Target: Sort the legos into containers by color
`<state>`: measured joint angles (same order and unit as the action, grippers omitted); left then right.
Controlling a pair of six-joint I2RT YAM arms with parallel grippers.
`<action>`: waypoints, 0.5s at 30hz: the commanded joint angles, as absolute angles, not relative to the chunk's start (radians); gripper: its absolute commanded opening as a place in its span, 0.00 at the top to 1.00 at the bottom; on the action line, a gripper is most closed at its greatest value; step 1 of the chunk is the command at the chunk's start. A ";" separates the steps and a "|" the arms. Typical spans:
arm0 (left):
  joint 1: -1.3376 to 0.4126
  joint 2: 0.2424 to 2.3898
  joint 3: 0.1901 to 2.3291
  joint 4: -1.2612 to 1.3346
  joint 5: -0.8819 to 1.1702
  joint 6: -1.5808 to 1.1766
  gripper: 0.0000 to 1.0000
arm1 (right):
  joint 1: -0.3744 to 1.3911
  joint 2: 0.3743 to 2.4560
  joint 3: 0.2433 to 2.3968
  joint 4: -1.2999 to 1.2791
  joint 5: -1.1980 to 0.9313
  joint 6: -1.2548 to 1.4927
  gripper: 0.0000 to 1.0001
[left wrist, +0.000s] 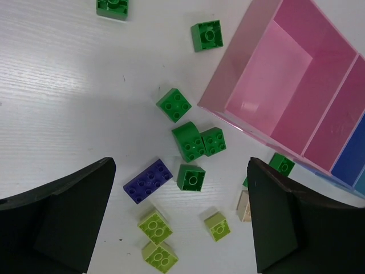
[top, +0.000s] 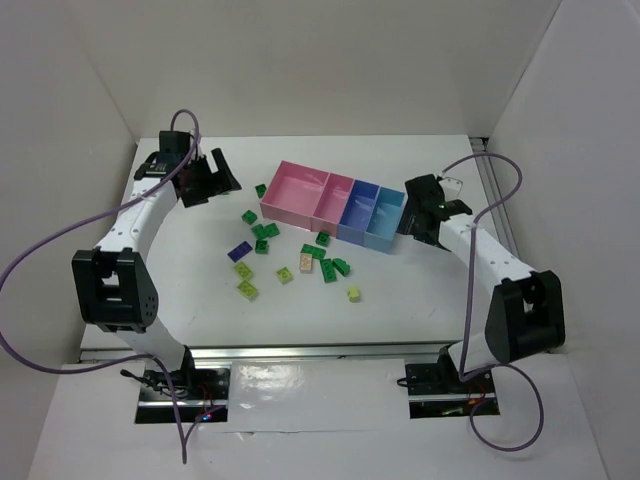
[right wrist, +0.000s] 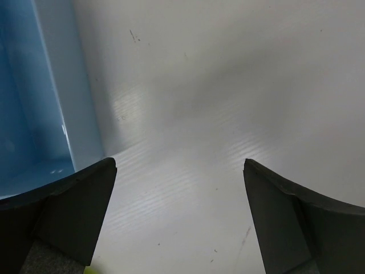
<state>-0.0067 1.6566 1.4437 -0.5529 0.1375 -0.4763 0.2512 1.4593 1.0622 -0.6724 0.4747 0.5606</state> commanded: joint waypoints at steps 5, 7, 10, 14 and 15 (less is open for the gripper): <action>-0.024 1.660 1.464 -0.522 0.087 -0.473 0.00 | 0.242 1.356 1.025 -0.612 0.446 0.586 0.00; -0.046 1.635 1.450 -0.485 0.087 -0.404 0.05 | 0.242 1.333 1.014 -0.601 0.446 0.586 0.00; -0.060 1.611 1.431 -0.467 0.032 -0.388 0.05 | 0.242 1.302 0.991 -0.580 0.422 0.574 0.00; -0.060 1.637 1.432 -0.431 -0.009 -0.431 0.02 | 0.242 1.243 0.957 -0.560 0.422 0.584 0.00; -0.060 1.667 1.468 -0.458 -0.009 -0.431 0.00 | 0.242 1.243 0.947 -0.560 0.442 0.603 0.00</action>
<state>-0.0643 1.6485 1.4139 -0.4786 0.0330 -0.4244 0.2478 1.2968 0.9665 -0.6189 0.4236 0.5716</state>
